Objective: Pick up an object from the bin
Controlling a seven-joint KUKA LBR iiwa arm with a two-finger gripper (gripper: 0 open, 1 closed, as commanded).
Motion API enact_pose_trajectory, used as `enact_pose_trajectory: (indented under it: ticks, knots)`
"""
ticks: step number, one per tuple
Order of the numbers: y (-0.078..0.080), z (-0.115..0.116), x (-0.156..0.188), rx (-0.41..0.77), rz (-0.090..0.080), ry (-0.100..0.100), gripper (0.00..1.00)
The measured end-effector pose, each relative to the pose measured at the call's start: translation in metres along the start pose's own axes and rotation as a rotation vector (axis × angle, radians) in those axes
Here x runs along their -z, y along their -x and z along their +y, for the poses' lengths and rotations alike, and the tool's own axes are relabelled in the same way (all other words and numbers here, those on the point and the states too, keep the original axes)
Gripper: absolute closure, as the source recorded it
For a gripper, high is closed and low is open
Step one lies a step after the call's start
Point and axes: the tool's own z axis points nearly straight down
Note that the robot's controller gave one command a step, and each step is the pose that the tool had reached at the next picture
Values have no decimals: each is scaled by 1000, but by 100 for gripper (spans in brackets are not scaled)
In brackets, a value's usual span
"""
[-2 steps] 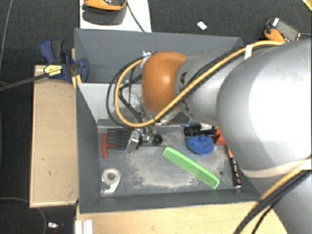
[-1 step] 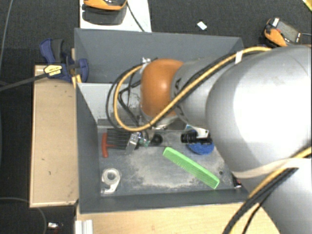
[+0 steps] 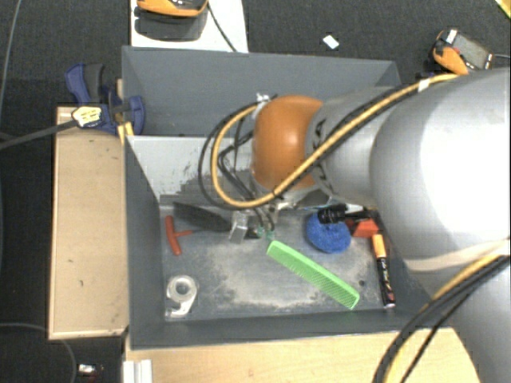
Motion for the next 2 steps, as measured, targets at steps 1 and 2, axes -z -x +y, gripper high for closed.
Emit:
enact_pose_trajectory:
  ticks: [1, 2]
  knots:
    - [0, 0, 0, -1, 0, 0, 100]
    - [-3, -2, 21, -1, 8, -4, 100]
